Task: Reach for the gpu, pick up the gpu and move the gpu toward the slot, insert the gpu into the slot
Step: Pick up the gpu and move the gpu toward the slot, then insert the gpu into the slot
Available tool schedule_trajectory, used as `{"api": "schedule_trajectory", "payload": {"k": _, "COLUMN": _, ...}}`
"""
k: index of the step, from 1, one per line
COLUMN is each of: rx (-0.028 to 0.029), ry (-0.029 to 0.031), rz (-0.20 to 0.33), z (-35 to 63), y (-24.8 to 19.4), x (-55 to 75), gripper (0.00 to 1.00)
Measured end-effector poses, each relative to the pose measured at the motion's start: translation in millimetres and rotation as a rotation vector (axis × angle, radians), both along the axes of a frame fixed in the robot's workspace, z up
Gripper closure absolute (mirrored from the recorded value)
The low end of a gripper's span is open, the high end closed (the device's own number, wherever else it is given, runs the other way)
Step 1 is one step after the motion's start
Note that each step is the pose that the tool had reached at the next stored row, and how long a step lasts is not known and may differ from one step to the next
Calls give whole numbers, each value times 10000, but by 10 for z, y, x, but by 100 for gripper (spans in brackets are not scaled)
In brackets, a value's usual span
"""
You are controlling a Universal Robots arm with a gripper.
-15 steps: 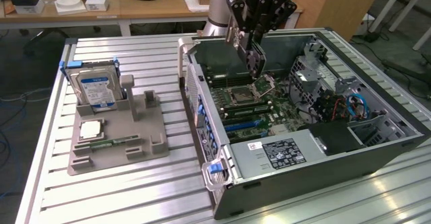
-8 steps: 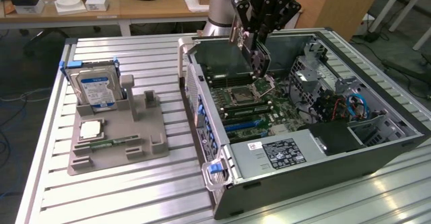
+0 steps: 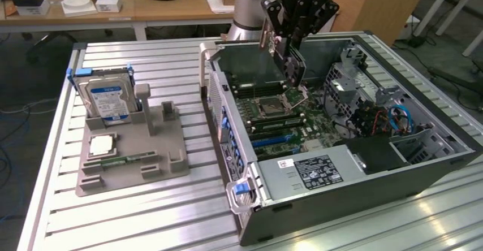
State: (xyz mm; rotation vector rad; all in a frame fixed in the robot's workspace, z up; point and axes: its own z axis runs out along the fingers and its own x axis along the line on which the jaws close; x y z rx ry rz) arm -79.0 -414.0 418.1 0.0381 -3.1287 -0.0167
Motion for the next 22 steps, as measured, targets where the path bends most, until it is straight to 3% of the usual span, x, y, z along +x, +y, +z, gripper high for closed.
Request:
{"api": "schedule_trajectory", "payload": {"k": 14, "rx": 0, "ry": 0, "rz": 36, "z": 0, "y": 0, "x": 0, "gripper": 74}}
{"api": "schedule_trajectory", "payload": {"k": 22, "rx": 0, "ry": -1, "rz": 1145, "z": 0, "y": 0, "x": 0, "gripper": 74}}
